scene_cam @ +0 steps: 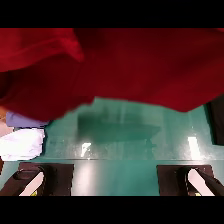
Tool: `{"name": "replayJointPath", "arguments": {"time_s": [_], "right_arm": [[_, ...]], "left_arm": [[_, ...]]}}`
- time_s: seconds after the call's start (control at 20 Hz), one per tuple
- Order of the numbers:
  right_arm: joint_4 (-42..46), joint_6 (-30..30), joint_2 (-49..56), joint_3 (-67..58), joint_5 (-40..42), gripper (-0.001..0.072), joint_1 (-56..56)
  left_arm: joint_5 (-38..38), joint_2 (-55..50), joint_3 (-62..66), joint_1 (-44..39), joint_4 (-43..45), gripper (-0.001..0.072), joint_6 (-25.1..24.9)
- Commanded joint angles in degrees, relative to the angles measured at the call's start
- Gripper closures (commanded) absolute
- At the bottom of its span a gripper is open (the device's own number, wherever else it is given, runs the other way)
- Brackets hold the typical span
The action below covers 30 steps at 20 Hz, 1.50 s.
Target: Fold the shirts.
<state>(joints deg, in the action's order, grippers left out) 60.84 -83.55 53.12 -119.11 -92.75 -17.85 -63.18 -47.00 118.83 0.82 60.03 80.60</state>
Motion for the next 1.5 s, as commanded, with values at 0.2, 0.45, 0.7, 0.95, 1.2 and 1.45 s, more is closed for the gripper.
{"name": "replayJointPath", "arguments": {"time_s": [0.2, 0.45, 0.7, 0.95, 1.2, 1.45], "right_arm": [[5.9, -3.8, 6.5, 10.3, -4.8, 0.07, 5.8], [21.9, -5.1, 21.6, 18.9, -5.0, 0.07, 20.4], [21.2, -3.6, 40.5, 14.8, -1.2, 0.07, 22.5], [17.4, -0.8, 52.4, 3.3, 4.9, 0.0699, 20.9], [14.3, 0.7, 48.8, 10.4, 4.6, 0.07, 18.2], [13.6, 1.2, 40.5, 31.1, 14.0, 0.0699, 18.1]], "left_arm": [[-3.5, -6.7, -11.4, 0.0, -1.3, 0.0677, 0.4], [-8.9, -22.6, -23.8, 0.0, -0.7, 0.0676, 0.4], [-8.0, -41.1, -28.0, 0.0, -0.6, 0.0676, -1.7], [3.7, -47.8, -27.9, 0.1, -0.1, 0.0676, -4.3], [-7.0, -47.7, -26.6, 0.0, 3.1, 0.0677, -4.6], [-8.8, -47.7, -34.7, -0.1, 4.5, 0.0676, -4.5]]}}
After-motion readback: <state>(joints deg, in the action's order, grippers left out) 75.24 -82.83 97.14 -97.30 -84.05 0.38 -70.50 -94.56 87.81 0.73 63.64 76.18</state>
